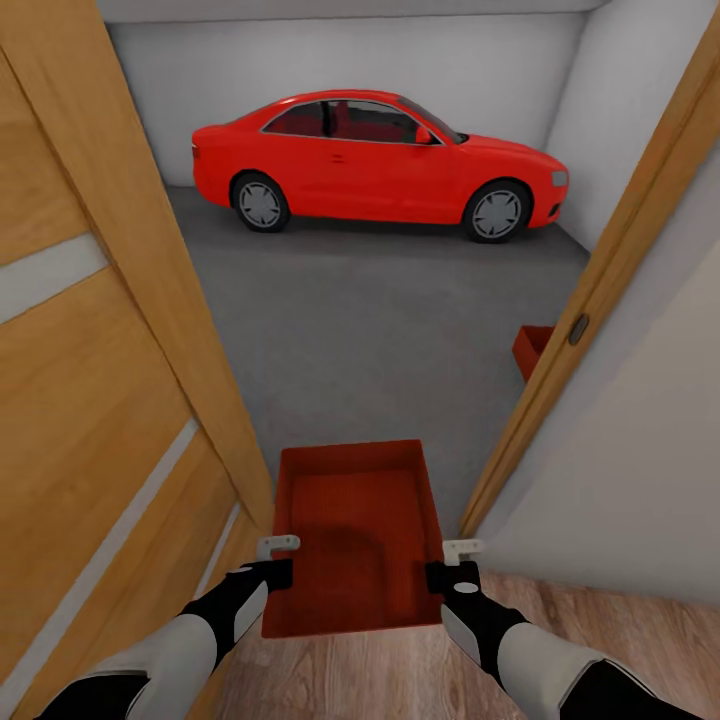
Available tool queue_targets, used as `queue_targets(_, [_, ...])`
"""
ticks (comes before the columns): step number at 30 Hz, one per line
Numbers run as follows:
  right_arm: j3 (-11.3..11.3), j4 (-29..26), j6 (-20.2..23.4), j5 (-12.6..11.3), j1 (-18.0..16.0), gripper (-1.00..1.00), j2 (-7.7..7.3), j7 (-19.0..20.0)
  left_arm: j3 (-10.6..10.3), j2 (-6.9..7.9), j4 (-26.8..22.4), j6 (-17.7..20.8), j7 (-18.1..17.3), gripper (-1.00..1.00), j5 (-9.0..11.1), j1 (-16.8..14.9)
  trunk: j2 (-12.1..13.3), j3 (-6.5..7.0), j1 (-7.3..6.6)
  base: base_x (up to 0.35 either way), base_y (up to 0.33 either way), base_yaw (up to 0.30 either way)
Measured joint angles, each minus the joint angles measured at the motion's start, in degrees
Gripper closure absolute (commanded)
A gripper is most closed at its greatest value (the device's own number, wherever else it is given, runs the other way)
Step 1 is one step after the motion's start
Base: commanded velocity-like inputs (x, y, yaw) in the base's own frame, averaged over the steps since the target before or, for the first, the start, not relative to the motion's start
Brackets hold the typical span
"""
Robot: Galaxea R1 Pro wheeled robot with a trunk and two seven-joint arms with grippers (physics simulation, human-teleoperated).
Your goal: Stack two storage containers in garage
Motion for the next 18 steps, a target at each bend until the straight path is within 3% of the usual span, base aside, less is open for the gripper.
queue_targets(12, [-0.1,0.0,0.1,0.1,0.0,1.0,0.01,0.0,0.0,0.01,0.0,0.0,0.0,1.0,0.0,0.0,0.0,0.0,0.0,0.0,0.0,-0.188])
queue_targets(18, [-0.1,0.0,0.1,0.1,0.0,1.0,-0.05,0.0,0.0,-0.06,0.0,0.0,0.1,1.0,0.1,0.0,0.0,0.0,0.0,0.0,0.0,-0.054])
